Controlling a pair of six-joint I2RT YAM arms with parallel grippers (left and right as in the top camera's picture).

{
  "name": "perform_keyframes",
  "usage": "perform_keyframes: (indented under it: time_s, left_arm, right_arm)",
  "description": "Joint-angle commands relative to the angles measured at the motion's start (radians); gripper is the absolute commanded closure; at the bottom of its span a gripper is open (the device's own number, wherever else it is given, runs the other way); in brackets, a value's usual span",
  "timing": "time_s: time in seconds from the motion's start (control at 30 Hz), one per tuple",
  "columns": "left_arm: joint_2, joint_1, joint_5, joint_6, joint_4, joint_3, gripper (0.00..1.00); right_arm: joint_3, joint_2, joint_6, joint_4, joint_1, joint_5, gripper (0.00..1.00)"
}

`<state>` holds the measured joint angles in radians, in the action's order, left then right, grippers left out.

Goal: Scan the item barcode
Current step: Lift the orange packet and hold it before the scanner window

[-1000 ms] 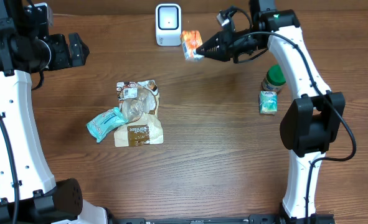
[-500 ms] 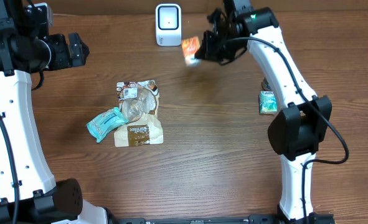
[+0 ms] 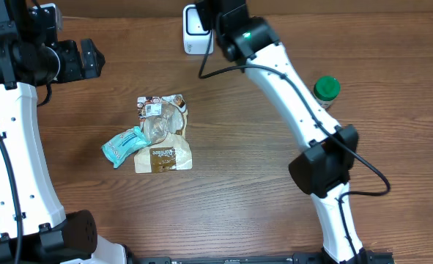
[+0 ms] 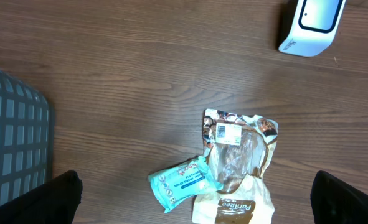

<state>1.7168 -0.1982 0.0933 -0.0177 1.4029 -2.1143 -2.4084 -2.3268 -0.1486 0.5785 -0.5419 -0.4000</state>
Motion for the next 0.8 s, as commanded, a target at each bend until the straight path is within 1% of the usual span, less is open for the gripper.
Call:
perform_keyframes:
  time_s: [0.0,0.1,0.27,0.4,0.77]
  left_arm:
    - [-0.004,0.002,0.008,0.022,0.000,-0.014,0.00]
    - [-0.004,0.002,0.008,0.022,0.000,-0.014,0.00]
    - [-0.004,0.002,0.008,0.022,-0.001,-0.014,0.00]
    - [-0.004,0.002,0.008,0.022,0.000,-0.014,0.00]
    - [-0.004,0.002,0.008,0.022,-0.001,-0.014,0.00]
  right_arm:
    - [-0.013,-0.091,-0.244,-0.081,0.007,-0.101,0.96]
    - [-0.013,-0.152,-0.365,-0.149,0.007,-0.101,0.96]
    - [-0.013,-0.235,-0.466,-0.223,0.007,-0.089,0.96]
    - [-0.012,-0.277,-0.564,-0.233,0.001,-0.070,0.96]
    - [-0.003,-0.284,-0.561,-0.236,-0.011,-0.070,0.96]
